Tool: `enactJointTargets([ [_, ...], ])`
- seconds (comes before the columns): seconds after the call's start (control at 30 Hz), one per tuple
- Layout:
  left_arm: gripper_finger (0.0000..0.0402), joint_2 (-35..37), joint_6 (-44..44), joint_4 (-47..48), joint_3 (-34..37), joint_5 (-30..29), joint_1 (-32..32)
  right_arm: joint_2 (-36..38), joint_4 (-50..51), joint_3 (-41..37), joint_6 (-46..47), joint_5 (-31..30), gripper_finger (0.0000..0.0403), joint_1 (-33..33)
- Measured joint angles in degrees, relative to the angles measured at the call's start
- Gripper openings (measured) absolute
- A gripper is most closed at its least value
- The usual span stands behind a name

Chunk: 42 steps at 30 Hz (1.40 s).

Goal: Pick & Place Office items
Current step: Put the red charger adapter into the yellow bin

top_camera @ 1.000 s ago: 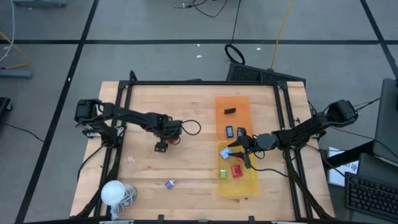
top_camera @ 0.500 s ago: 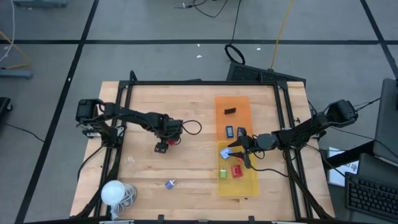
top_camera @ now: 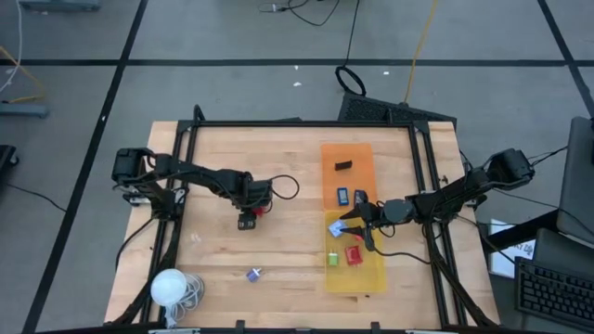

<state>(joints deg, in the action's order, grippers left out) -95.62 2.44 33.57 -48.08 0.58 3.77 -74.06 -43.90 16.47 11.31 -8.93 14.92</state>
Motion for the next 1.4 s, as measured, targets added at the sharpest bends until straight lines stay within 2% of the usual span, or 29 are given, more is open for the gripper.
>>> enactJointTargets([
  [0.07, 0.0245, 0.1, 2.8, -0.5, 0.0, -0.3, -0.2, 0.0, 0.0, 0.0, 0.0, 0.0, 0.0169, 0.0],
  [0.17, 0.0221, 1.0, 5.4, -0.7, 0.1, -0.7, -0.7, 0.0, -0.2, 0.0, 0.0, 0.0, 0.0169, 0.0],
  [0.37, 0.022, 2.7, 10.5, -2.1, 0.2, -1.2, -1.9, 0.0, -0.8, 0.0, -0.1, -0.1, 0.0169, 0.0],
  [0.5, 0.022, 5.3, 11.7, -6.9, 0.0, 1.2, -3.1, 0.0, -2.5, 0.0, -1.9, -2.2, 0.0168, 0.0],
  [0.77, 0.022, 10.5, 7.7, -26.1, 0.0, 2.1, -6.2, 0.0, -11.1, 0.1, -5.7, -9.1, 0.0189, 0.0],
  [0.93, 0.022, 11.0, 0.1, -41.7, -0.1, 1.8, -8.5, 0.0, -18.3, 0.3, -8.0, -9.3, 0.0216, -1.2],
  [1.1, 0.022, 10.5, -5.5, -56.2, -0.1, -2.7, -9.9, -0.1, -18.4, 4.6, -9.8, -9.1, 0.0254, -2.7],
  [1.3, 0.022, 9.9, -7.9, -60.1, -0.1, -8.2, -10.0, -3.6, -18.3, 12.0, -17.1, -6.7, 0.0302, -2.7],
  [1.4, 0.022, 9.3, -6.5, -60.7, -0.1, -8.6, -10.0, -5.9, -18.2, 15.1, -19.6, -5.8, 0.0316, -2.7],
])
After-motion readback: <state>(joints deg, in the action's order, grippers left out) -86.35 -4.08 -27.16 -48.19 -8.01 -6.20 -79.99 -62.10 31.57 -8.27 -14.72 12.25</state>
